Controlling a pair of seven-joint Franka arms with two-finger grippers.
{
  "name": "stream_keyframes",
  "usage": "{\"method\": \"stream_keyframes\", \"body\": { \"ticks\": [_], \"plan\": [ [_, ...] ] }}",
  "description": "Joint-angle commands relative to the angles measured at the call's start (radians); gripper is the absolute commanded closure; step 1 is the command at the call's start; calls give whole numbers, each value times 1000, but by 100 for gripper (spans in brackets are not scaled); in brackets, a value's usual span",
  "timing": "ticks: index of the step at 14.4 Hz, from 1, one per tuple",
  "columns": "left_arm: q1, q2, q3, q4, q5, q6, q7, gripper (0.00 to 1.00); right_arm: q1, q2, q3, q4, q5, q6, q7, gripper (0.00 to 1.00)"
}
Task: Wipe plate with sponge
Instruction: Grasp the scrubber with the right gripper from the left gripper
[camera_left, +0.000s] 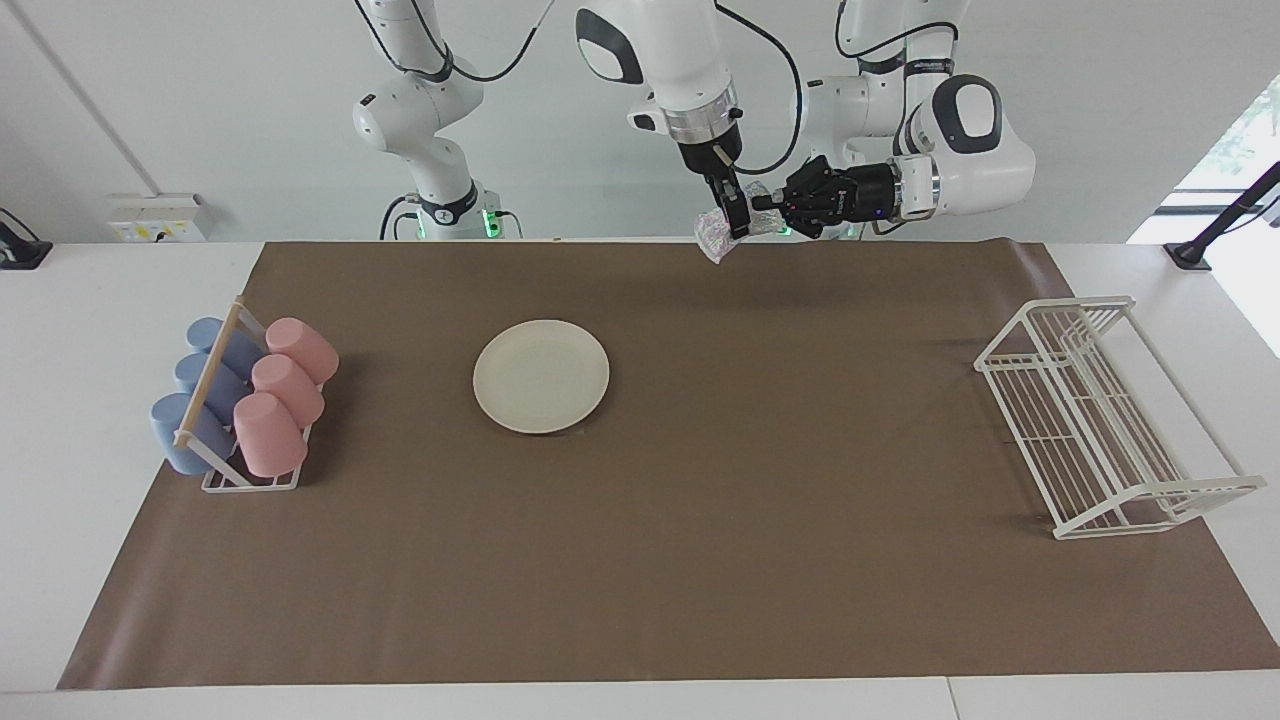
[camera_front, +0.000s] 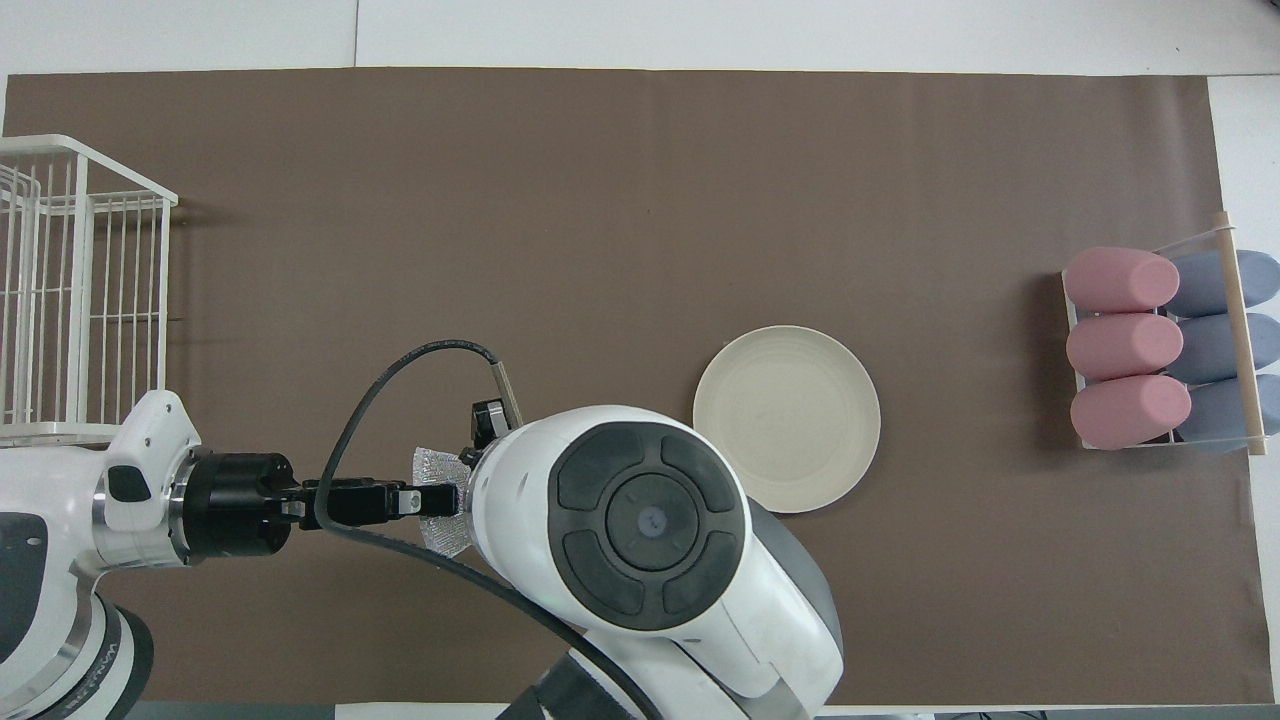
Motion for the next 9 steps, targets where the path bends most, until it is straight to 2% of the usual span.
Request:
{"method": "stream_keyframes", "body": {
  "ticks": [1,3,4,5,7,9],
  "plan": [
    [0,5,9,-4,-19,-18,21,100,-6,-30,5,-42,4,16,-26,100],
    [-3,5,7,0,-19,-12,20,100,-6,-30,5,-42,-7,7,-26,100],
    [-6,2,1,9,-6,-8,12,76,-6,-32,5,-46,-7,5,-24,100],
    [-8,-7,-5,16,10,-6,-30,1,-4,-39,5,-60,-13,15,-25,100],
    [-3,-12,-10,41,63,-6,-119,0,-24,-53,4,-58,-20,10,-27,100],
    [0,-10,-10,41,70,-6,-123,0,-74,-68,2,-80,-21,-4,-48,100]
  ]
}}
